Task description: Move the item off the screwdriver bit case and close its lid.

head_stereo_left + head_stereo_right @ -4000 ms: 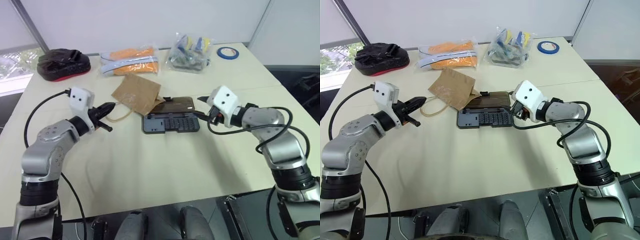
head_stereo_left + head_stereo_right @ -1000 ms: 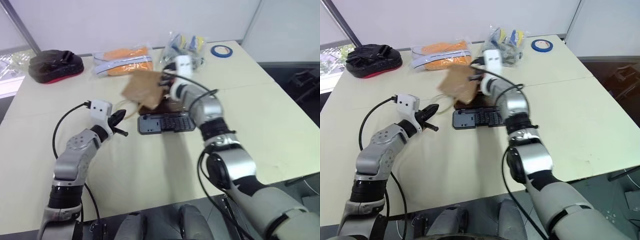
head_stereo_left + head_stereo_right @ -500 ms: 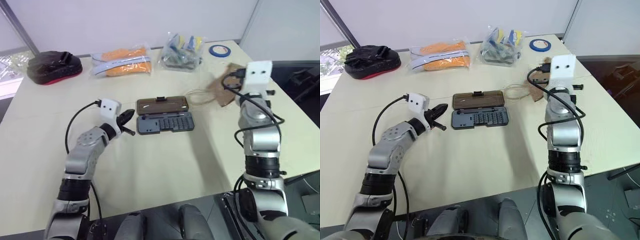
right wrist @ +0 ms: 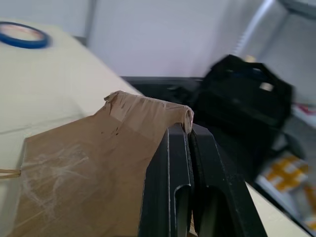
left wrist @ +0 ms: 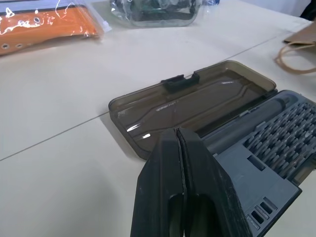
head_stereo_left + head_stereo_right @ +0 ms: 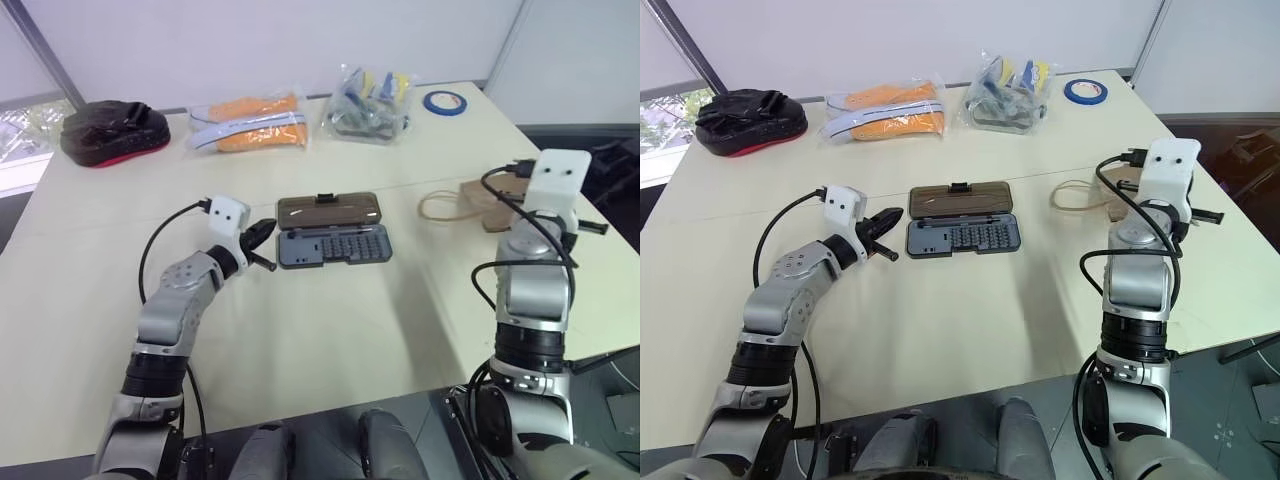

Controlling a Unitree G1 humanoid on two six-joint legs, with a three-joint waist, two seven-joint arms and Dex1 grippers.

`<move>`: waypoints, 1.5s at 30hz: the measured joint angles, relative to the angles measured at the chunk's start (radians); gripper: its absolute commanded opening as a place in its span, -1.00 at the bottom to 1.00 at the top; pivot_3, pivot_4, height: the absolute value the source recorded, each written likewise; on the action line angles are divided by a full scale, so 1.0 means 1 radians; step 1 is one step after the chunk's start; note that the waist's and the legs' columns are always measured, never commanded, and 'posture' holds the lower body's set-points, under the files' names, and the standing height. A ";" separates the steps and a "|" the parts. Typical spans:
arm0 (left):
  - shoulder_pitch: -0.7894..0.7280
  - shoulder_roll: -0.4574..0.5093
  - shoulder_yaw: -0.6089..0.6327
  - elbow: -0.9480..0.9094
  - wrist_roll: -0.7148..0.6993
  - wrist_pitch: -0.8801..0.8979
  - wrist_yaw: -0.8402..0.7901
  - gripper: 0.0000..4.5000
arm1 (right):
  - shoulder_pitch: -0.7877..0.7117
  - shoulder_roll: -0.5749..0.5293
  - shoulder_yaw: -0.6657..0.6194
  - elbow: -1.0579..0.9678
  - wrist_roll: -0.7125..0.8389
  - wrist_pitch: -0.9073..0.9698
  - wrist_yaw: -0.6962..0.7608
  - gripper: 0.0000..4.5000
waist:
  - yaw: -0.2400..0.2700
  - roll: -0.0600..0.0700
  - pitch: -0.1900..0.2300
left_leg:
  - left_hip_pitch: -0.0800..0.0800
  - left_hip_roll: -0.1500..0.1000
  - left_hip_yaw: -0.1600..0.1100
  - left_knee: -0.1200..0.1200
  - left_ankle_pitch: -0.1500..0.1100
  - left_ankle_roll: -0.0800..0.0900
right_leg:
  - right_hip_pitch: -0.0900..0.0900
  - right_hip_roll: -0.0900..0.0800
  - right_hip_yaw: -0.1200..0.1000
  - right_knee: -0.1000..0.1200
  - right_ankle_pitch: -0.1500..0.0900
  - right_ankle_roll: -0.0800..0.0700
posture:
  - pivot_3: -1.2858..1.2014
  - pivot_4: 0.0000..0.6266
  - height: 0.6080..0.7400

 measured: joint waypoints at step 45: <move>-0.016 -0.015 -0.003 0.022 0.019 -0.024 -0.004 -1.00 | -0.285 0.006 0.050 0.256 0.394 0.246 0.586 0.99 | -0.004 0.001 0.000 | 0.001 0.000 -0.001 0.000 0.000 0.000 | 0.002 0.001 0.000 0.000 0.000 0.000 | 0.03 -0.52 1.00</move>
